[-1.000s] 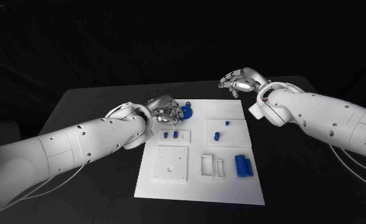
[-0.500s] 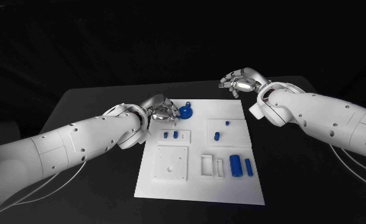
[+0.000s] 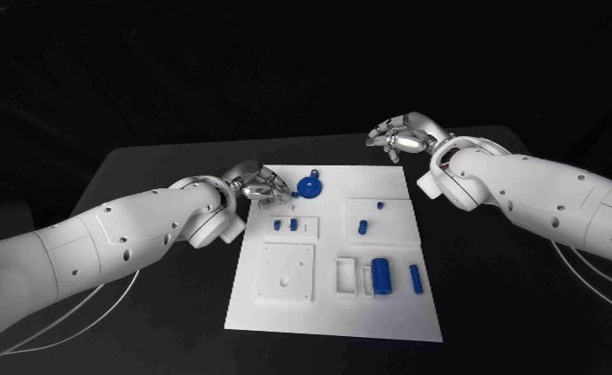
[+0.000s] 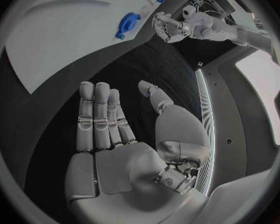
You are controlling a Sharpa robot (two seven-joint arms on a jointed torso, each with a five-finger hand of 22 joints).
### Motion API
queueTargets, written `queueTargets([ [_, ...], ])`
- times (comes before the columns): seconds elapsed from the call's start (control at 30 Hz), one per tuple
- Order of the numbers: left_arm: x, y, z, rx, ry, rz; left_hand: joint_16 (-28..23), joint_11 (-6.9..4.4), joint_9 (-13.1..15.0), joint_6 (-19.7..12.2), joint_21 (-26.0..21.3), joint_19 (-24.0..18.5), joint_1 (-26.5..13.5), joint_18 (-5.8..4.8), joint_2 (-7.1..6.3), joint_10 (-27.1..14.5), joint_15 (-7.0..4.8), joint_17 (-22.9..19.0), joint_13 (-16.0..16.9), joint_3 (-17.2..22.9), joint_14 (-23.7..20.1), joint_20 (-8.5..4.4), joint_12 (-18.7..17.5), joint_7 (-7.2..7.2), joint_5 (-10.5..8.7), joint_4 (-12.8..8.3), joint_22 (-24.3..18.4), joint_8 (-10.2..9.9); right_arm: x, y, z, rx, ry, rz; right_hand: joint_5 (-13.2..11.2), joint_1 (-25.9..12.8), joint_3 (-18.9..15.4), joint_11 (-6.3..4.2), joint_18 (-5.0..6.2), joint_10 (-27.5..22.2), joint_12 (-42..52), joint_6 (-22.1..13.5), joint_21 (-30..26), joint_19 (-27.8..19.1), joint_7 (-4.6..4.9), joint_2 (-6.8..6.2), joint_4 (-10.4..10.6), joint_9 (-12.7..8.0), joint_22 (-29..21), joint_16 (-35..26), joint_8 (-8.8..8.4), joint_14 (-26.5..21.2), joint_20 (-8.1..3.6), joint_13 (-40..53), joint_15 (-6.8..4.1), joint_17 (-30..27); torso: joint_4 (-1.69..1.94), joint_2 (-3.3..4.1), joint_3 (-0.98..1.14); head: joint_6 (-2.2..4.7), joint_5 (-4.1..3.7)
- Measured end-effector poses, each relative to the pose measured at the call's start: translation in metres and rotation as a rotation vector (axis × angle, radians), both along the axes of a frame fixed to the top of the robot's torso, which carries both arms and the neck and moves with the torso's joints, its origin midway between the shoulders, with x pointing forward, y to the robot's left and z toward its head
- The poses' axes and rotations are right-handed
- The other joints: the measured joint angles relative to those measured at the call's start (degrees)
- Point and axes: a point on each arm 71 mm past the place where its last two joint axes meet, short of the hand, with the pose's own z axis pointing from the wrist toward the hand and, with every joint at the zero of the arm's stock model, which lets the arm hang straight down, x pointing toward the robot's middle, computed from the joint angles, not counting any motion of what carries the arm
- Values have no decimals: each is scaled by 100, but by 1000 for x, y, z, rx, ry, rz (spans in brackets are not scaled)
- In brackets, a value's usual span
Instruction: Assemble the parts on the task board
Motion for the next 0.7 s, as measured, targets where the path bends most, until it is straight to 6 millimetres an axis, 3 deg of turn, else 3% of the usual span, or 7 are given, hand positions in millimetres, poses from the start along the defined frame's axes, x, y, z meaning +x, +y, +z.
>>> queueTargets([
  [0.33,0,2,-4,-25,67,19,21,23,19,0,0,0,0,0,0,-88,-6,5,24,24,10,0,33,-5,-25,-24,-1,-1,0,0,-1,0,2,0,0,0,0,0,0,0,-1,1,-2,0,-1,0,0,0,3,0,0,0,0,-1,0,0,-2,0,0,4,34],
  [0.47,1,3,-3,-27,56,29,17,70,2,-190,0,0,0,0,0,-282,-3,-6,-46,76,7,0,-130,59,-26,-75,-1,-100,0,0,-1,0,3,0,0,0,0,0,0,0,-2,2,-24,0,-2,0,0,0,7,0,0,0,0,-4,0,0,-5,0,2,15,35],
  [0.7,2,3,1,-1,-16,27,-63,124,-24,-310,0,-1,131,85,-133,-371,66,-45,-129,101,-22,1,-251,111,-26,-189,-2,-144,0,0,-2,0,3,0,0,0,0,0,1,0,-7,8,-25,0,-8,0,0,0,7,0,0,0,0,-5,0,-1,-12,3,4,36,39],
])
